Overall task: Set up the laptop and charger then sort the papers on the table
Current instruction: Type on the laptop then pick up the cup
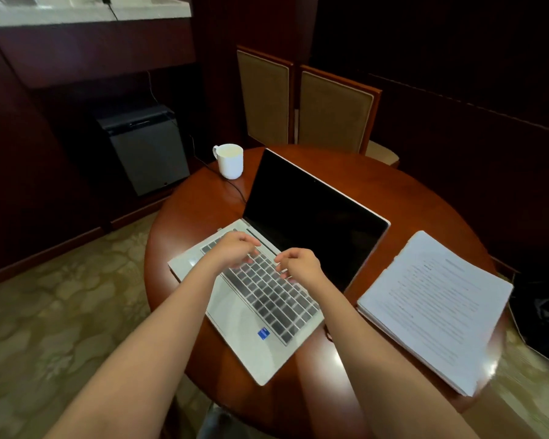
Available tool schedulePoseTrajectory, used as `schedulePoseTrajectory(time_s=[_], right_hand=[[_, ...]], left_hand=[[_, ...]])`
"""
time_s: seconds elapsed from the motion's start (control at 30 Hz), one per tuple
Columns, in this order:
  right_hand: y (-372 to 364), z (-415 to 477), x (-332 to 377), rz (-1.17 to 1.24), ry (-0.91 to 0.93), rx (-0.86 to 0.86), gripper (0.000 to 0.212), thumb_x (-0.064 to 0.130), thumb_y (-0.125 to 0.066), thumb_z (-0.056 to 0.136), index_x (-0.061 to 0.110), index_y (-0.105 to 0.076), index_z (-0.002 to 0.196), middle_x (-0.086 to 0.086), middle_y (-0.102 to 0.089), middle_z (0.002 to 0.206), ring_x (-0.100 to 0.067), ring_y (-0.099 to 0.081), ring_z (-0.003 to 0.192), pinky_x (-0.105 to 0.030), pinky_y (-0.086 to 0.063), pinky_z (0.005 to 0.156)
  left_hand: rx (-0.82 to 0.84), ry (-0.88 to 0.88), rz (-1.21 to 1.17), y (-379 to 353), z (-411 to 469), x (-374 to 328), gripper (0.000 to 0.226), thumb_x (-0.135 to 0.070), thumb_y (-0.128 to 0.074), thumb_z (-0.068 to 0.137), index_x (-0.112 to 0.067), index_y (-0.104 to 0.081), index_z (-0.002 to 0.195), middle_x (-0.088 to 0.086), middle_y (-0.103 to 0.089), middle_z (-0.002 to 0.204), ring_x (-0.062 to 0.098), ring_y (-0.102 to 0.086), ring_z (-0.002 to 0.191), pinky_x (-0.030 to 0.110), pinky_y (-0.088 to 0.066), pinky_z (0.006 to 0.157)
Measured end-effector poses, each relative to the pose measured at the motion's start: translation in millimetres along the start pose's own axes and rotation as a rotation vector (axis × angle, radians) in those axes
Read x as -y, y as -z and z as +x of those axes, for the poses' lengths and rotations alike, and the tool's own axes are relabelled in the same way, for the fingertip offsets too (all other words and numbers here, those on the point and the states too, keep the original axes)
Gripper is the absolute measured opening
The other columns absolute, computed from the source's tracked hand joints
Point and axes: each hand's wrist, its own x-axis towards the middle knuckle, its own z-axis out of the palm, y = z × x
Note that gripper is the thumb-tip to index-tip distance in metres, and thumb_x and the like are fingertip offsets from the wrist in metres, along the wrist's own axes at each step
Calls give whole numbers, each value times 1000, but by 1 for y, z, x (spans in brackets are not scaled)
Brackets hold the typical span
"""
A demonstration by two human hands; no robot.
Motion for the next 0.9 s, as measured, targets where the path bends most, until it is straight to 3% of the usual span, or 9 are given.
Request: schedulePoseTrajectory(time_s=[0.17, 0.27, 0.37, 0.53, 0.9], right_hand=[[-39, 44, 33, 35, -71, -33, 25, 2, -45, 87, 17, -59, 72, -1, -61, 70, -11, -51, 54, -15, -40, 46], [-59, 69, 50, 76, -92, -76, 29, 0, -42, 87, 16, -59, 71, -1, -60, 67, -11, -52, 54, -14, -39, 43], [-73, 88, 61, 116, -105, -108, 29, 1, -41, 87, 17, -60, 73, 0, -61, 68, -11, -53, 55, -17, -41, 49], [-77, 105, 64, 134, -118, -127, 30, 0, -41, 87, 17, -60, 73, -1, -62, 70, -11, -54, 56, -15, -42, 49], [-68, 142, 78, 167, -64, -120, 31, 0, -42, 87, 19, -60, 70, 0, -61, 68, -11, -54, 58, -20, -41, 54]], left_hand=[[32, -24, 43, 57, 43, -2, 22, -7, -43, 94, -15, -63, 98, -2, -64, 85, 10, -55, 63, 22, -37, 54], [57, -23, 80, 81, 73, 0, 22, -8, -44, 93, -18, -63, 89, -1, -65, 84, 12, -56, 65, 24, -37, 56], [91, -18, 87, 91, 97, 4, 24, -6, -48, 92, -22, -61, 79, 2, -65, 87, 15, -56, 65, 22, -34, 52], [146, -11, 105, 93, 115, 1, 24, -7, -46, 92, -22, -61, 80, 0, -64, 83, 12, -54, 61, 22, -35, 53], [-24, -40, 2, 101, 145, -21, 21, -8, -43, 94, -19, -61, 94, -3, -64, 86, 10, -55, 67, 26, -42, 67]])
